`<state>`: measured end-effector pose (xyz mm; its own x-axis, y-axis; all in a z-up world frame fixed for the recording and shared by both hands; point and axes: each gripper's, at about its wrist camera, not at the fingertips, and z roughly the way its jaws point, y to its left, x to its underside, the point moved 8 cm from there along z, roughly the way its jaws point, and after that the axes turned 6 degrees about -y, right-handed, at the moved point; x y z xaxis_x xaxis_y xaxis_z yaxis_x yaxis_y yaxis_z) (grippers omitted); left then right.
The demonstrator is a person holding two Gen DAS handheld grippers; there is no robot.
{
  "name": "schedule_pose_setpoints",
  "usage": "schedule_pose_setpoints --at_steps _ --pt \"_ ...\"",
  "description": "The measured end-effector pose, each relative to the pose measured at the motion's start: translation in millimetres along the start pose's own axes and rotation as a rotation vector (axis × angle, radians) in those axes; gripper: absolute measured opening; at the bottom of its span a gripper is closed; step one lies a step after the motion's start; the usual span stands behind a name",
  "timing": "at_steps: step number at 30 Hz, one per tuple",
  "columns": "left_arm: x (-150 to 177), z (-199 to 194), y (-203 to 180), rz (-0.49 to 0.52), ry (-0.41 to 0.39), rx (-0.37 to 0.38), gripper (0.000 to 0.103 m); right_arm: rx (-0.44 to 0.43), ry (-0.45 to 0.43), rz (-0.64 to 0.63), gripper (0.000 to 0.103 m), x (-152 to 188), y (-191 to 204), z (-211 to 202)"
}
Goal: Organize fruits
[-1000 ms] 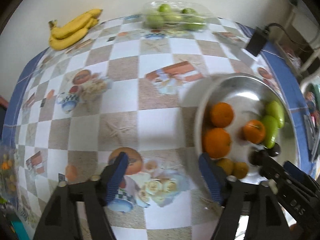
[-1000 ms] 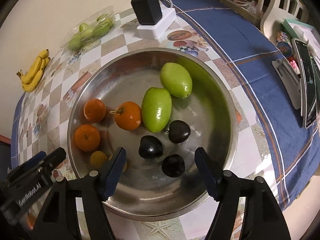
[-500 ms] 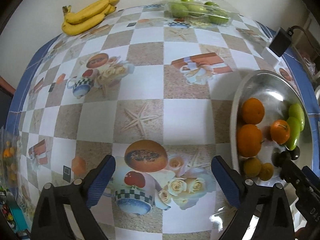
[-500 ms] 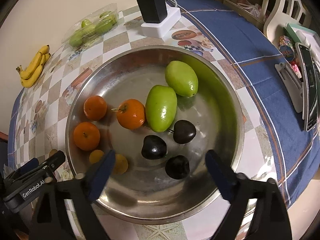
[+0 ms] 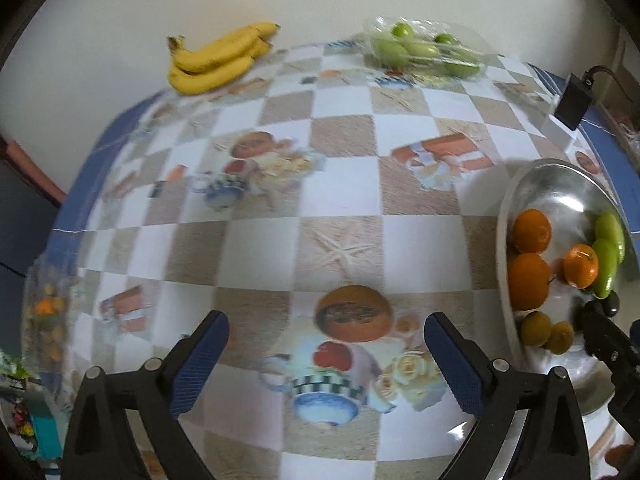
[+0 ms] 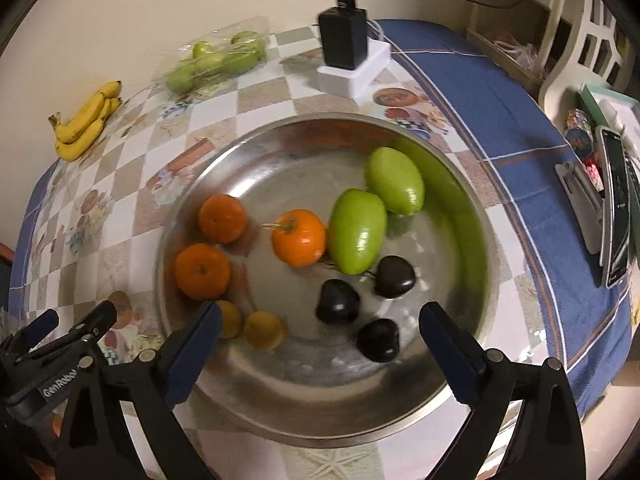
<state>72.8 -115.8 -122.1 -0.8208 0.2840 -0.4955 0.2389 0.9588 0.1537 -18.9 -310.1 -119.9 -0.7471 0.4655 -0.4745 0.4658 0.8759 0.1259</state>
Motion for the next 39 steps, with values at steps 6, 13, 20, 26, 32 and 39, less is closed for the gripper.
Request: schedule_pose_setpoints --at_steps 6,13,20,26,32,39 --pt "9 -14 23 -0.006 -0.008 -0.084 0.1 -0.045 0.009 -0.009 0.099 7 19 -9" --pt "19 -34 28 0.002 -0.028 -0.068 0.1 -0.05 0.027 -0.005 0.099 21 23 -20" --pt "23 -48 37 0.0 -0.043 -0.059 0.1 -0.035 0.0 -0.008 0.099 19 22 -32" --pt "25 -53 47 -0.031 -0.044 -0.042 0.1 -0.024 -0.01 -0.03 0.099 19 27 -37" --pt "25 -55 51 -0.04 -0.046 -0.026 0.1 -0.016 -0.022 -0.028 0.099 18 26 -40" --pt "24 -60 53 -0.051 -0.06 -0.013 0.1 -0.017 -0.032 -0.035 0.099 19 28 -46"
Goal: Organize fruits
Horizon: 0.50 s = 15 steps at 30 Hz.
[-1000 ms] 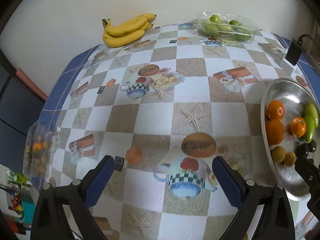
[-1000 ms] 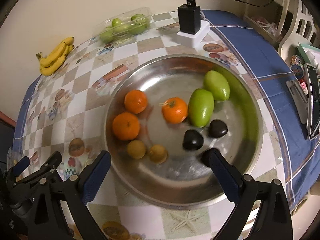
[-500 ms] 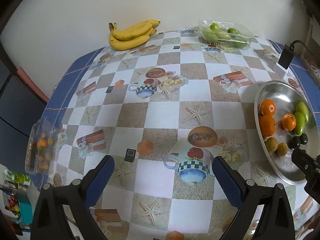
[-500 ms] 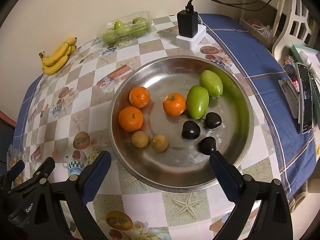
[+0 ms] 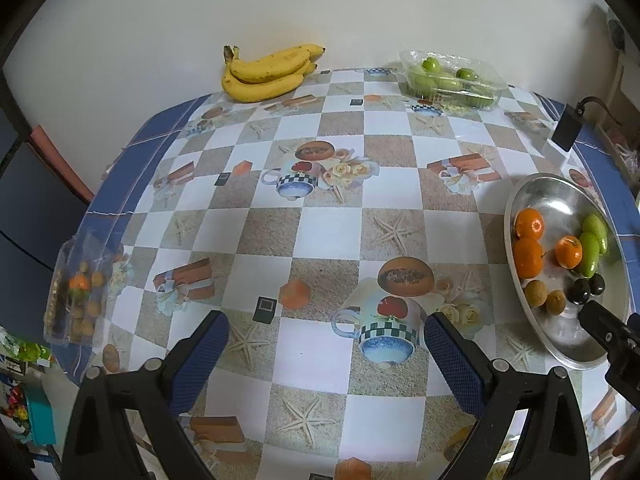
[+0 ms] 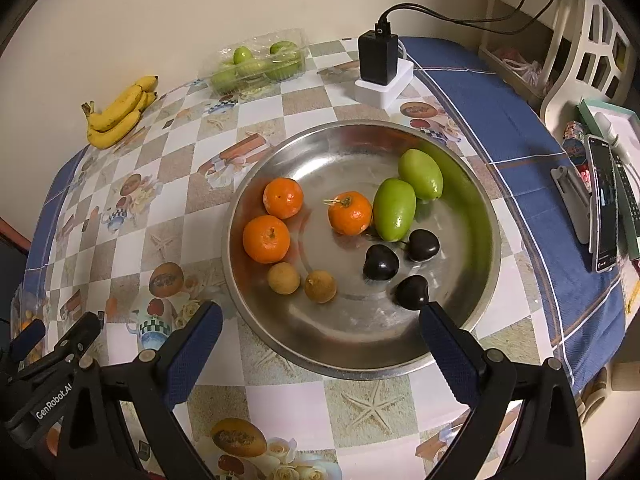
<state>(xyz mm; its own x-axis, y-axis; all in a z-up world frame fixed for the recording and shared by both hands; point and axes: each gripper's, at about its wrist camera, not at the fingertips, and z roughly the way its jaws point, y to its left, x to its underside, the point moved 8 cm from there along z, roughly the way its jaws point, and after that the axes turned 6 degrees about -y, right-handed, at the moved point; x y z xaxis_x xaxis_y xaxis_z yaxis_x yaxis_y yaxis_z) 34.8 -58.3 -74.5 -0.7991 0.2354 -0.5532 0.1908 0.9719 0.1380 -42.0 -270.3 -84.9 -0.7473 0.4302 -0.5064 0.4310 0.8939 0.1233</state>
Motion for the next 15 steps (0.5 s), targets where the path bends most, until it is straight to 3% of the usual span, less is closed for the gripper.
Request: schedule_pose_setpoints --at_steps 15 --pt "-6 -5 15 -0.048 -0.03 -0.017 0.1 -0.009 0.002 0.0 0.099 4 2 -8"
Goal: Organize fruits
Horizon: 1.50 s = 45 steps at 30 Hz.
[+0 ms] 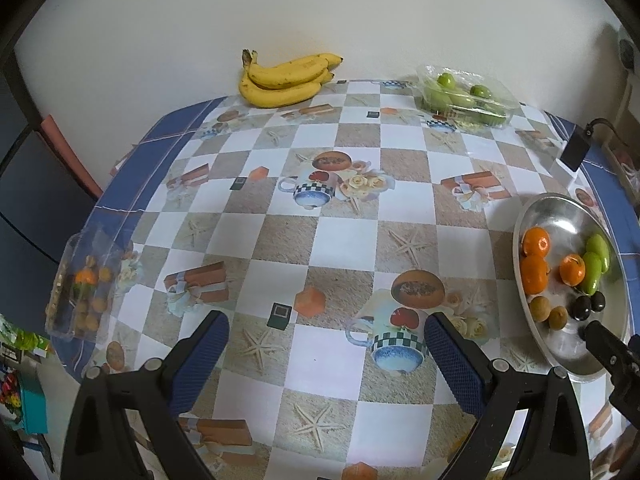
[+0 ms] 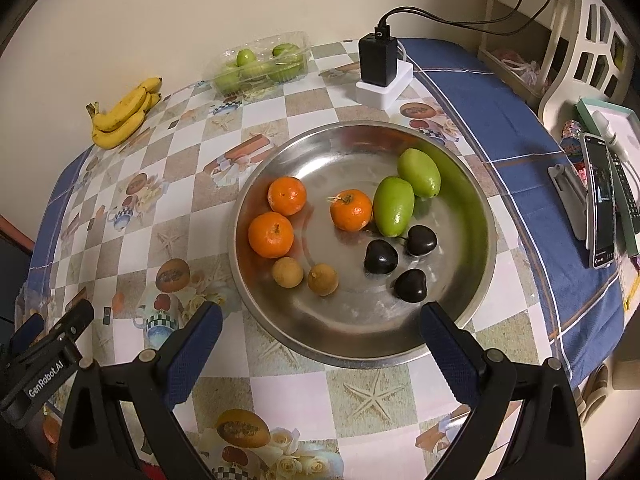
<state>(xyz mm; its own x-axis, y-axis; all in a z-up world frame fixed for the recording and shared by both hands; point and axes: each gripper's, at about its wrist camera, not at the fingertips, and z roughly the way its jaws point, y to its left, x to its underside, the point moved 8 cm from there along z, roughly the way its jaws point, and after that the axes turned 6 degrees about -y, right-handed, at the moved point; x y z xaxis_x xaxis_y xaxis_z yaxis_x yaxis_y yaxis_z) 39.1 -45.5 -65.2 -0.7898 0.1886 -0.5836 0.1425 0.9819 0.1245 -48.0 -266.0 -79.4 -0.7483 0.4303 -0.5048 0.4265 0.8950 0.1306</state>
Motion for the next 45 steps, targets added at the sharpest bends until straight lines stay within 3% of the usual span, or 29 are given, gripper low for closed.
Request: schedule_pose_setpoints --at_steps 45 --pt "-3.6 1.0 0.5 -0.03 -0.012 0.017 0.1 -0.015 0.013 -0.007 0.099 2.0 4.3 3.3"
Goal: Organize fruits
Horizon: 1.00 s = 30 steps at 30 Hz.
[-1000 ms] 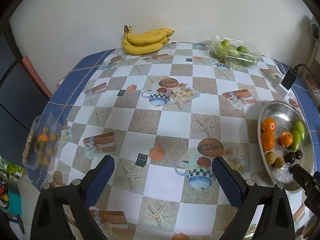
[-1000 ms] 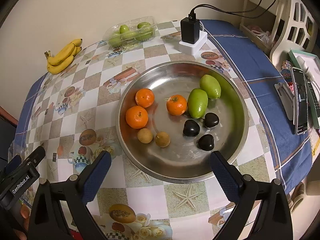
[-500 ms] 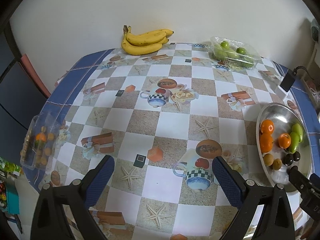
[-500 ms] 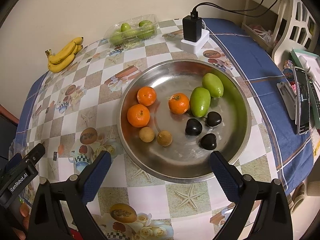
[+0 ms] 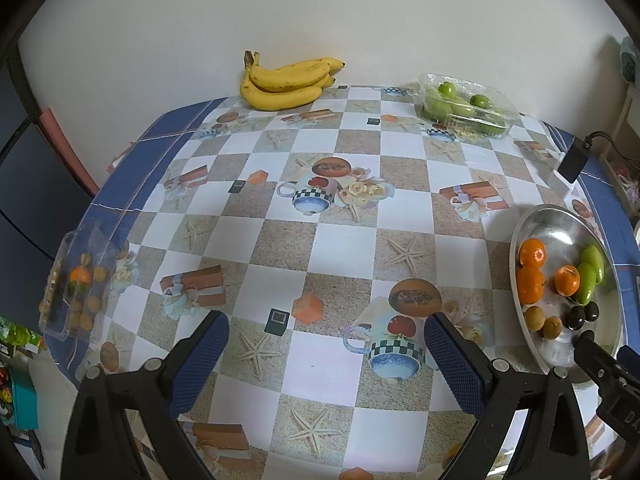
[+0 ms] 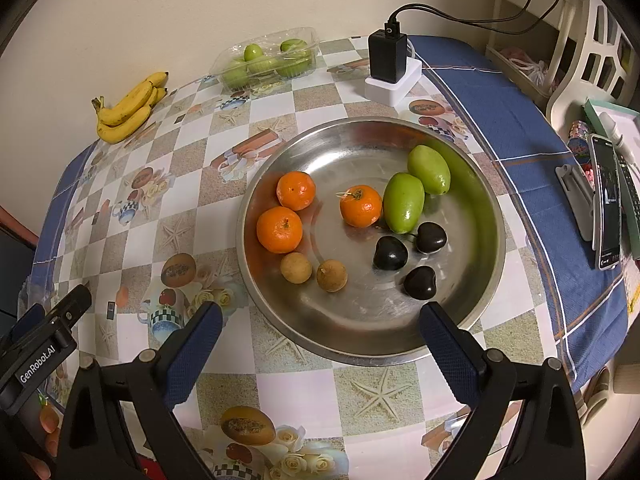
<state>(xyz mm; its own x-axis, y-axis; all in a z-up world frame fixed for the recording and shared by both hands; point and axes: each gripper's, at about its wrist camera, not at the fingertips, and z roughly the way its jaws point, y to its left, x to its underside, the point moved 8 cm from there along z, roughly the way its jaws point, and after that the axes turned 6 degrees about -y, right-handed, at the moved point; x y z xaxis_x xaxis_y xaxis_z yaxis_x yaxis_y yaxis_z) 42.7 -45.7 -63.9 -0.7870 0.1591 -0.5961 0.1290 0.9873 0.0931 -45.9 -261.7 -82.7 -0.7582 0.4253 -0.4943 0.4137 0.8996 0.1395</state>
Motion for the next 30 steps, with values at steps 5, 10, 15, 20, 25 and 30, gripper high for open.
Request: schedule_pose_setpoints --at_steps 5,10,15,20,25,30 --pt "0.1 0.1 0.4 0.001 0.001 0.001 0.1 -0.004 0.001 0.003 0.099 0.5 1.2 -0.2" --pt "0.4 0.3 0.1 0.0 0.002 0.001 0.1 -0.005 0.001 0.004 0.099 0.6 1.5 0.2" --pt "0.4 0.7 0.8 0.001 0.001 0.002 0.1 -0.005 0.002 0.004 0.099 0.9 1.9 0.6" --pt "0.6 0.9 0.6 -0.001 0.001 0.001 0.1 -0.005 0.003 0.003 0.099 1.7 2.7 1.4" --pt "0.4 1.2 1.8 0.002 0.001 0.003 0.1 -0.005 0.003 0.004 0.099 1.5 2.7 1.7" --pt "0.5 1.4 1.5 0.001 0.002 0.003 0.1 -0.005 0.004 0.005 0.099 1.5 2.6 2.1"
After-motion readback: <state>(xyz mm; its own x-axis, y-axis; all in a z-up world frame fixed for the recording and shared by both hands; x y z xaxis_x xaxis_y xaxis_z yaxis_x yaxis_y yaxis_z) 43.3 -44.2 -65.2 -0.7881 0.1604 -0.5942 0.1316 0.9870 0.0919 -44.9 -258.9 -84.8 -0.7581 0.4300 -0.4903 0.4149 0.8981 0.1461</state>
